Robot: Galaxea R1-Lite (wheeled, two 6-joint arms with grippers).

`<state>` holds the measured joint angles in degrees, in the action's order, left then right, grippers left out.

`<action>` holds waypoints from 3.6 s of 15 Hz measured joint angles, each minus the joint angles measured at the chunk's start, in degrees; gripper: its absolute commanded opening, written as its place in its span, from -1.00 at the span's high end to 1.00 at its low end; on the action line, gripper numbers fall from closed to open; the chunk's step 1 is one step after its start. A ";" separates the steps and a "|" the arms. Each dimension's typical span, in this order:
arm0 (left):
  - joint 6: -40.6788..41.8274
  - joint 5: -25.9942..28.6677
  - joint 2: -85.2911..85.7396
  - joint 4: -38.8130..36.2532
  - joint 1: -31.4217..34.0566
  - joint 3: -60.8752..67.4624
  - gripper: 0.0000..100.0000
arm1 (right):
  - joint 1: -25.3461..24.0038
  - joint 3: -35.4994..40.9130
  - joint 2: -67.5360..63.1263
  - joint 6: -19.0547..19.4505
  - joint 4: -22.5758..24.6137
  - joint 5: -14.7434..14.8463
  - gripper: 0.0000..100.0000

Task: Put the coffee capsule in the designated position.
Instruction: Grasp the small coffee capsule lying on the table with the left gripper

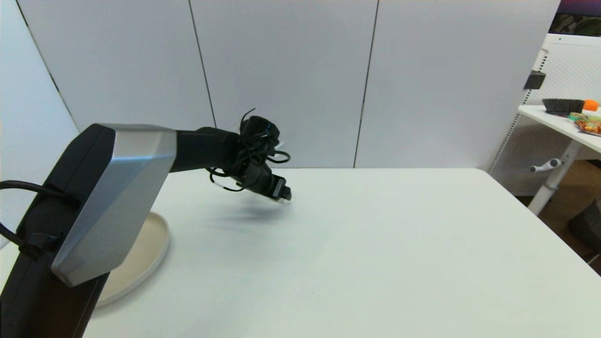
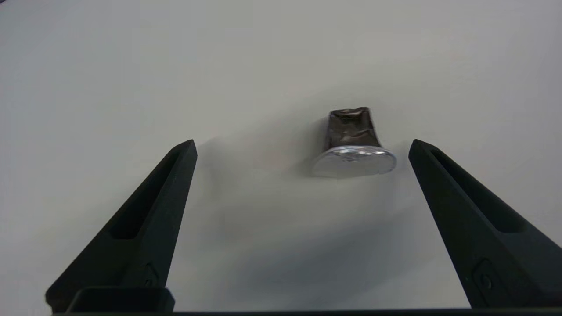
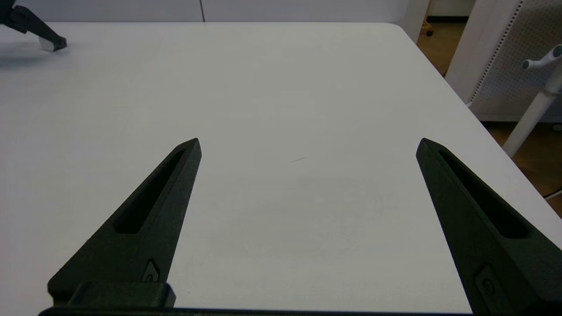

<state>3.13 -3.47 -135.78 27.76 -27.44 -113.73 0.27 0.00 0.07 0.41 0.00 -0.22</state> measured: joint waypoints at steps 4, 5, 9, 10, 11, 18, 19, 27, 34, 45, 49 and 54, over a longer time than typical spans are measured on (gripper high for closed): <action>0.30 -0.96 -0.66 -0.26 -0.23 0.00 -1.00 | 0.00 0.00 0.00 0.00 -0.02 0.00 -1.00; 0.30 -0.99 -0.77 -0.34 -0.23 0.00 -1.00 | 0.00 0.00 0.00 0.00 -0.02 0.00 -1.00; 0.00 -0.96 -1.12 -0.43 -0.32 0.00 -1.00 | 0.00 0.00 0.00 -0.01 0.00 0.00 -1.00; -0.16 -0.95 -1.16 -0.43 -0.32 -0.02 -1.00 | 0.00 0.00 0.00 0.00 0.00 -0.02 -1.00; -0.13 -0.96 -1.21 -0.45 -0.32 -0.02 -1.00 | 0.00 0.00 0.00 0.00 0.00 -0.02 -1.00; 0.37 -0.90 -1.60 -3.15 -0.32 -0.06 -1.00 | 0.00 0.00 0.00 0.00 0.00 -0.02 -1.00; 0.34 -0.88 -1.68 -3.17 -0.34 -0.06 -1.00 | 0.00 0.00 0.00 -0.01 0.00 -0.02 -1.00; 0.28 -0.82 -1.82 -3.17 -0.26 -0.11 -1.00 | 0.00 0.00 0.00 0.00 0.00 0.00 -1.00; 0.24 -0.82 -1.87 -3.21 -0.34 -0.11 -1.00 | 0.00 0.00 0.00 -0.01 0.00 -0.05 -1.00; 0.11 -0.73 -1.93 -2.99 -0.28 -0.06 1.00 | 0.00 0.00 0.00 0.00 0.00 -0.02 -1.00; 0.11 -0.73 -1.93 -3.06 -0.26 -0.06 1.00 | 0.00 0.00 0.00 0.00 0.00 0.00 -1.00; 0.26 -0.62 -1.93 -3.07 -0.23 -0.09 1.00 | 0.00 0.00 0.00 0.00 0.00 0.00 -1.00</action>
<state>3.39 -4.10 -137.70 24.69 -27.67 -113.81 0.27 0.00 0.07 0.41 0.00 -0.22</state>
